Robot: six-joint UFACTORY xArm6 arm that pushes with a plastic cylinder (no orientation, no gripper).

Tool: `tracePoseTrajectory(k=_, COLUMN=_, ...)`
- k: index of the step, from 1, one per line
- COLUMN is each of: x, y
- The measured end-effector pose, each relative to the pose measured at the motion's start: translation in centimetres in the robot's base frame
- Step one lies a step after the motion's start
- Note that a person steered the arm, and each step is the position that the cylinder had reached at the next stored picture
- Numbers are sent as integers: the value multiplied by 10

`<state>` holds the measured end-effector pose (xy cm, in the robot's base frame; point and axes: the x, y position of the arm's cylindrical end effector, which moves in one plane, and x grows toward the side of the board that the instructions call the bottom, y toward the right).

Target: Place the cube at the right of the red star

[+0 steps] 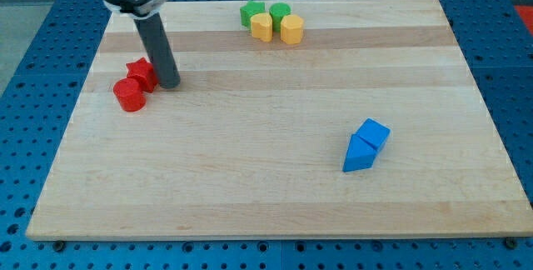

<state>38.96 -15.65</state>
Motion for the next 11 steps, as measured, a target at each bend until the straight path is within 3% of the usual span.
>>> tracePoseTrajectory(k=2, x=9, y=126)
tracePoseTrajectory(k=5, x=55, y=335)
tracePoseTrajectory(k=8, x=141, y=349)
tracePoseTrajectory(k=11, x=128, y=292)
